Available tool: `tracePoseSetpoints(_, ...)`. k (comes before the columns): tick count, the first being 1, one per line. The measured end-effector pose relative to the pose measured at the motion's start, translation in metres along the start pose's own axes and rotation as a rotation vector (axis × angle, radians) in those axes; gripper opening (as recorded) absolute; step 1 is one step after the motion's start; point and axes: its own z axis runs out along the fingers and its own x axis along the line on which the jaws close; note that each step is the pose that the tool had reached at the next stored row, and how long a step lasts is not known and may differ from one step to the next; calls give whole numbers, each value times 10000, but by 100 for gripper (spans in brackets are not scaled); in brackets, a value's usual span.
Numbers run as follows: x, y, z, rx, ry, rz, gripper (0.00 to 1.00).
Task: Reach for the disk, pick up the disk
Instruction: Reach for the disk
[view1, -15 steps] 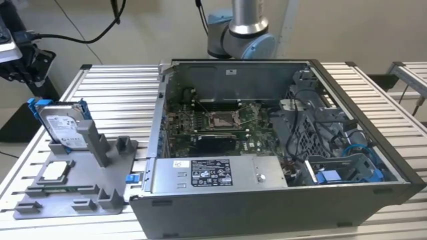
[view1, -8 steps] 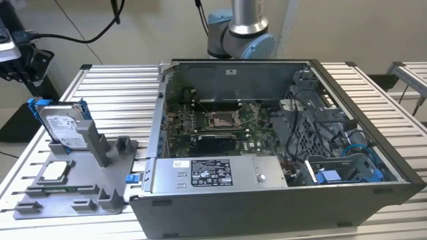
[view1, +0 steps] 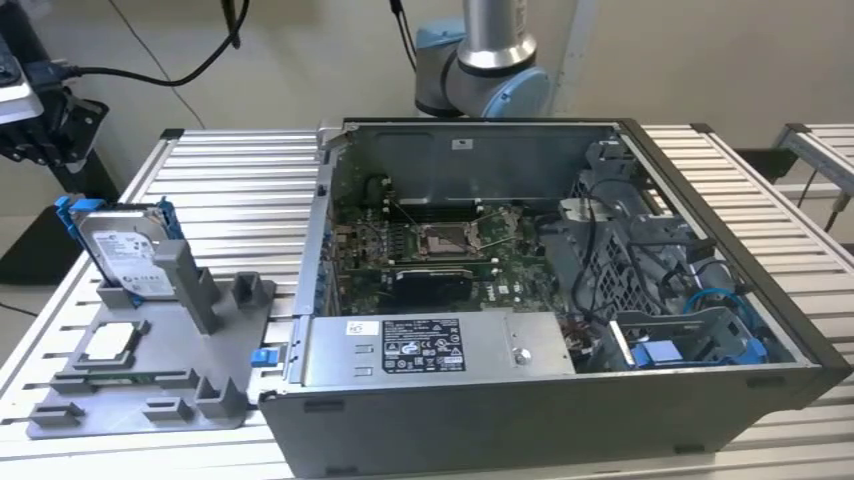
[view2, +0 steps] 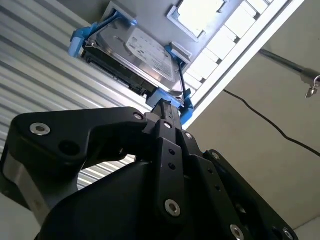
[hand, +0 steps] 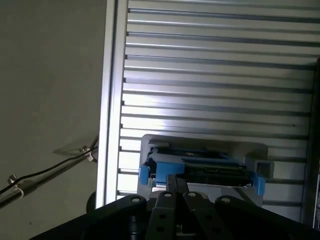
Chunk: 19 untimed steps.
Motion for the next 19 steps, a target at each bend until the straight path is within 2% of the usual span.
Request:
tracePoseSetpoints(9,1,-1,0,-4,7,-156,0)
tracePoseSetpoints(14,2,-1,-1,5,26,-653,0)
tracePoseSetpoints(19,4,0,0,17,52,-1482,0)
